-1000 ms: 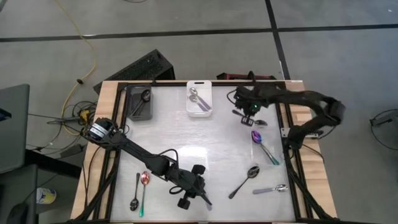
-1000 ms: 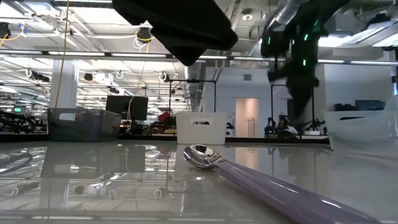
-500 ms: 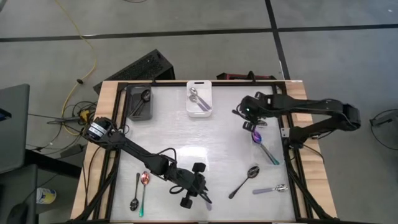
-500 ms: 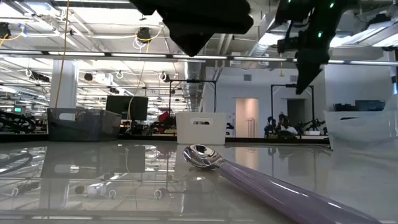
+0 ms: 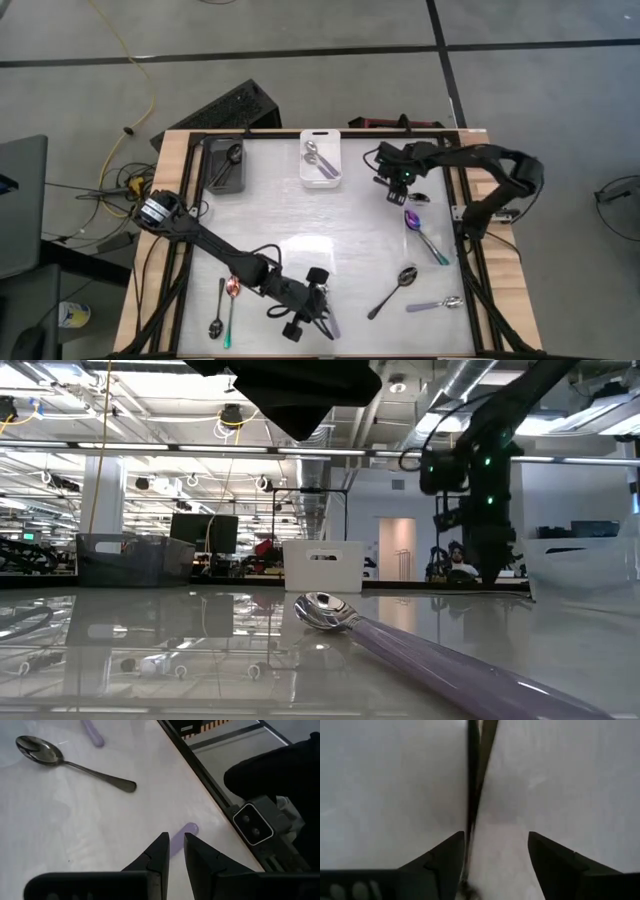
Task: Sort silverware by color (type)
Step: Put the black spoon into the black bin
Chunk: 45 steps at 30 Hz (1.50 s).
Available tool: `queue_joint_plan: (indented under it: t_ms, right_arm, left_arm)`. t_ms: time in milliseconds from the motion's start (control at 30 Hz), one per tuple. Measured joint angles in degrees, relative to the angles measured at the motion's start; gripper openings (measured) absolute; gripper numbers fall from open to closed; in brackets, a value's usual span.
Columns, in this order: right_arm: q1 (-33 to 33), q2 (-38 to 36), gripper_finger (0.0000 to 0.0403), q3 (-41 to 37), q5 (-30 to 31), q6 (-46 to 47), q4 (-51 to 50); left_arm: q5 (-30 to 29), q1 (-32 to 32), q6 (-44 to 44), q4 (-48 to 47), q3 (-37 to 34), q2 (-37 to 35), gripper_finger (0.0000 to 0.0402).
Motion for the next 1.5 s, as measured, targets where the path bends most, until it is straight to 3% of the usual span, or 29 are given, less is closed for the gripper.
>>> queue_joint_plan:
  t_ms: [167, 300, 400, 533, 567, 800, 1033, 1133, 1200, 1267, 1333, 1433, 1500]
  right_arm:
    - [-1.4, 5.6, 0.0245, 0.4, -0.4, -1.6, -0.2]
    - [-1.5, 7.8, 0.022, 0.7, -1.5, -2.6, -0.6]
    - [-1.4, 7.9, 0.0168, 0.7, -2.6, -2.7, -0.8]
    - [-1.5, 6.0, 0.0042, 0.1, -5.6, -2.6, -1.0]
    - [-1.5, 5.2, 0.0026, -0.1, -6.1, -2.6, -1.1]
    - [-0.8, -6.2, 0.0024, -0.2, -6.7, 0.4, 0.0]
    - [5.0, -24.2, 0.0024, -0.3, -8.0, 6.7, 7.9]
    - [10.3, -30.8, 0.0024, -1.3, -9.7, 14.4, 17.4]
    - [15.1, -33.9, 0.0024, -3.2, -9.8, 20.1, 24.3]
    - [20.4, -35.1, 0.0024, -6.0, -9.8, 24.3, 32.4]
    - [25.6, -34.8, 0.0024, -8.0, -10.3, 25.3, 36.0]
    - [32.7, -33.0, 0.0024, -9.0, -10.3, 21.3, 35.4]
    - [37.3, -31.6, 0.0024, -9.5, -8.6, 17.2, 34.6]
  left_arm:
    - [0.0, 0.6, 0.2, -0.2, 0.0, 0.0, 0.0043]
    - [-0.1, 1.2, 0.1, -0.2, 0.0, 0.0, 0.0043]
    - [-0.1, 1.8, -0.3, 0.0, 0.0, 0.0, 0.0043]
    - [-0.1, 2.5, -1.6, 0.0, 0.0, 0.0, 0.0043]
    - [-0.1, 2.6, -1.8, 0.0, 0.0, 0.0, 0.0043]
    - [-4.7, 2.7, -5.4, -0.5, 0.0, -0.5, 0.0043]
    - [-19.2, 2.7, -4.7, -2.6, -0.8, -3.5, 0.0043]
    - [-28.1, 3.8, -4.3, 3.6, -5.4, -4.7, 0.0043]
    - [-29.4, 5.8, -5.9, 12.8, -9.9, -5.7, 0.0043]
    - [-25.8, 7.9, -7.4, 24.9, -14.1, -6.2, 0.0043]
    - [-18.0, 9.5, -9.4, 34.2, -17.3, -6.3, 0.0043]
    - [-5.3, 10.8, -15.0, 39.0, -19.4, -6.3, 0.0043]
    - [-1.4, 11.6, -21.8, 38.0, -19.4, -6.3, 0.0043]
